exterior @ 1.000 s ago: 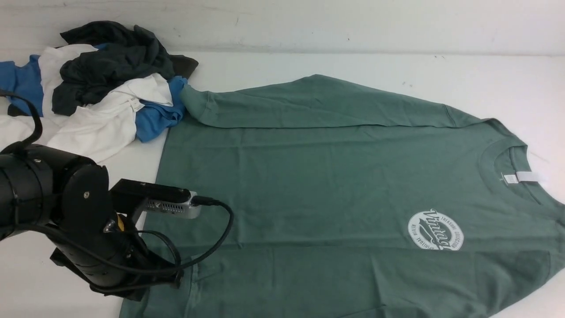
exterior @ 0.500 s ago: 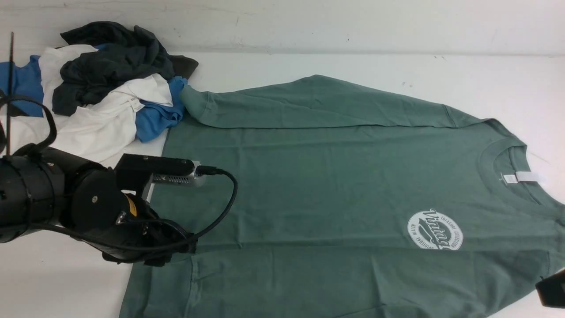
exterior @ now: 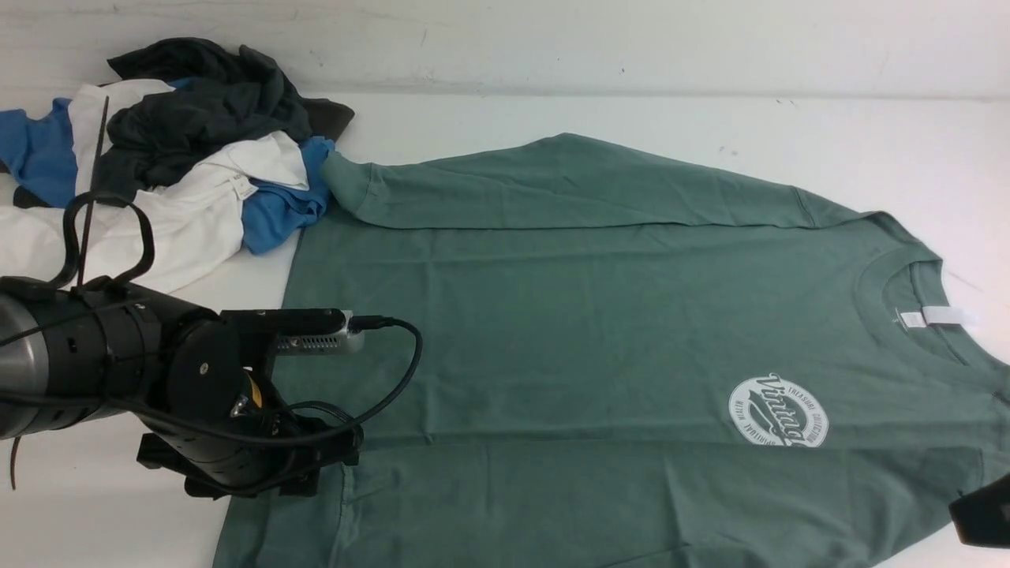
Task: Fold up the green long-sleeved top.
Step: Use the left arm to clamp the cuff closest to it
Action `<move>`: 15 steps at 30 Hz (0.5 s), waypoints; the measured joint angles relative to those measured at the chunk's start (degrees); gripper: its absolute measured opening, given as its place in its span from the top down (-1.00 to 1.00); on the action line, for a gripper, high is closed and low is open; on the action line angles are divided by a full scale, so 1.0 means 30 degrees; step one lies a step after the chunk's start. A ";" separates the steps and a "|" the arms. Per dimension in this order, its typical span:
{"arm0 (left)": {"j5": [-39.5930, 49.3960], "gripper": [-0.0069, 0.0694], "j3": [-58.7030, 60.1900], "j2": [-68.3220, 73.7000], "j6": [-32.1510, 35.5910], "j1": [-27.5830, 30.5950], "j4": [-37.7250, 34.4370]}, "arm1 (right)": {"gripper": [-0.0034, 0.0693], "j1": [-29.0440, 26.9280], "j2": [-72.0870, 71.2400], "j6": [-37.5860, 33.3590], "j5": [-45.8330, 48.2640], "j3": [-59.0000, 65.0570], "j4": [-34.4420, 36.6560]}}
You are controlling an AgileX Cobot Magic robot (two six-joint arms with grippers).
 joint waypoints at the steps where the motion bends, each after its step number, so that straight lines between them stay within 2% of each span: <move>1: -0.0012 -0.06 0.0000 0.0087 0.0000 0.0000 0.0000 | 0.95 0.0000 0.0000 0.0000 0.0000 0.0000 0.0000; 6: -0.0096 0.11 0.0000 0.0179 0.0025 0.0000 -0.0380 | 0.95 0.0000 0.0000 -0.0021 0.0000 0.0000 0.0000; 10: -0.0116 0.38 0.0000 0.0185 0.0334 0.0000 -0.0380 | 0.95 0.0000 0.0000 -0.0039 0.0000 0.0000 0.0037; 12: -0.0022 0.45 0.0000 0.0185 0.0496 0.0000 -0.0380 | 0.95 0.0000 0.0000 -0.0039 0.0000 0.0000 0.0051; 13: 0.0139 0.58 0.0000 0.0185 0.0715 0.0000 -0.0380 | 0.95 0.0000 0.0000 -0.0039 0.0000 0.0000 0.0051; 14: 0.0156 0.60 0.0000 0.0185 0.0739 0.0000 -0.0380 | 0.95 0.0000 0.0000 -0.0039 0.0000 0.0000 0.0051; 15: 0.0236 0.71 0.0000 0.0185 0.1057 0.0000 -0.0380 | 0.95 0.0000 0.0000 -0.0039 0.0000 0.0000 0.0057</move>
